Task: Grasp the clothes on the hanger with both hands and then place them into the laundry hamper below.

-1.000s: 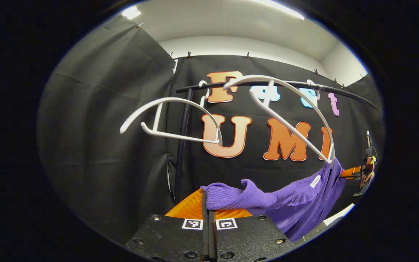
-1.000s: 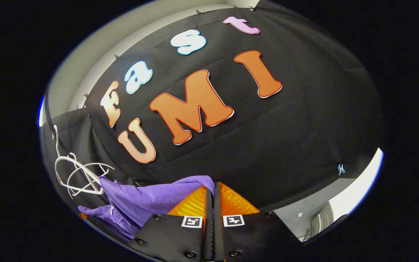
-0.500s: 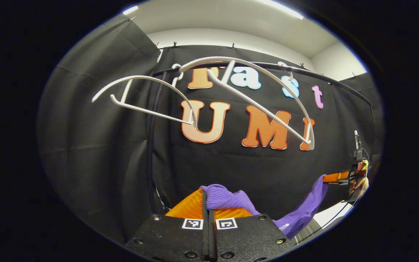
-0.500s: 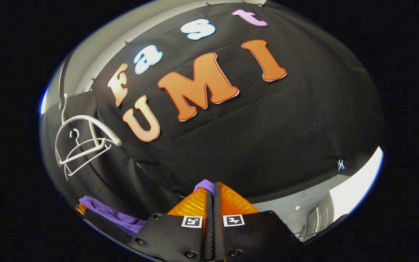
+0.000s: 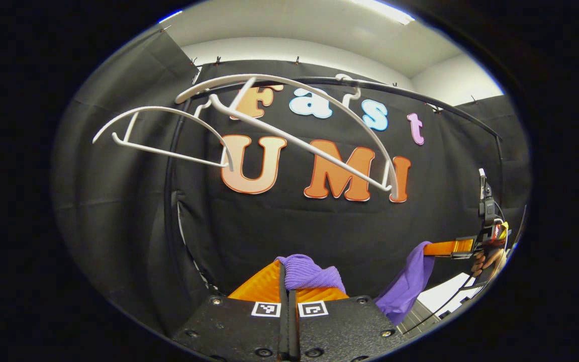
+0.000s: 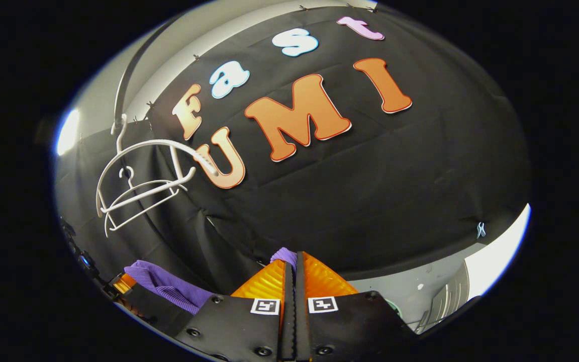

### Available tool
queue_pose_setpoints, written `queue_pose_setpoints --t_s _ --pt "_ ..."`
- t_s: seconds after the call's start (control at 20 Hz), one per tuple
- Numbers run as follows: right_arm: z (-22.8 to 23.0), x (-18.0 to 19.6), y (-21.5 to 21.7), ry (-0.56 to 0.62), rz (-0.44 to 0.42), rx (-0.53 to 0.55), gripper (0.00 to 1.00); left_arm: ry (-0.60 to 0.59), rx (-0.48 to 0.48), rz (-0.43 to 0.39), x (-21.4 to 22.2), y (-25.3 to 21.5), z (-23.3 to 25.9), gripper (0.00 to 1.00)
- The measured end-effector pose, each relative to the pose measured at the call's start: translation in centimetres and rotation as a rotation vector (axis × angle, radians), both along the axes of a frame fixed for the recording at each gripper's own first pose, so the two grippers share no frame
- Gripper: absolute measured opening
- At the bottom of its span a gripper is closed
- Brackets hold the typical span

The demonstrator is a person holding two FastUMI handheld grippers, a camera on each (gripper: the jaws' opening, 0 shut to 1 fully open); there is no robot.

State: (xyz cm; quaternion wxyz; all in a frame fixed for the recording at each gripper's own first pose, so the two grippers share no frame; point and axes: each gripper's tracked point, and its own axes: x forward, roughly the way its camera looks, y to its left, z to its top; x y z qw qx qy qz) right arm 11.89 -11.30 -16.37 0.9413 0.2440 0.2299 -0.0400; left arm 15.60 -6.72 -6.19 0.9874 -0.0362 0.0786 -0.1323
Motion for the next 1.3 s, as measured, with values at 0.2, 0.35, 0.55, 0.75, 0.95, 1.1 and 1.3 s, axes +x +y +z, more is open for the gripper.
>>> queue_pose_setpoints --t_s 0.2,0.35,0.55,0.75,0.95,1.1,1.3 --pt "-0.7 -1.8 2.4 0.009 0.048 -0.035 0.07 0.020 -0.017 -0.072 -0.4 -5.1 -1.3 0.00" --pt "-1.8 -2.9 3.7 0.014 0.077 -0.063 0.07 0.042 -0.017 -0.143 -0.8 -9.5 -2.8 0.00" --pt "-3.8 -4.1 3.6 0.031 0.090 -0.121 0.07 0.069 0.009 -0.210 -1.7 -13.5 -5.7 0.00" --pt "-7.2 -5.3 2.6 0.050 0.069 -0.184 0.07 0.127 0.019 -0.232 -2.1 -15.5 -9.8 0.00" --pt "-12.7 -7.0 2.4 0.105 0.051 -0.202 0.07 0.185 0.057 -0.226 -2.3 -16.0 -15.4 0.00" --pt "-16.5 -7.9 1.4 0.125 0.009 -0.221 0.07 0.261 0.067 -0.205 -2.5 -16.1 -20.2 0.00" --pt "-23.5 -8.8 1.1 0.210 -0.015 -0.213 0.08 0.393 0.104 -0.197 -4.4 -15.5 -28.0 0.00"
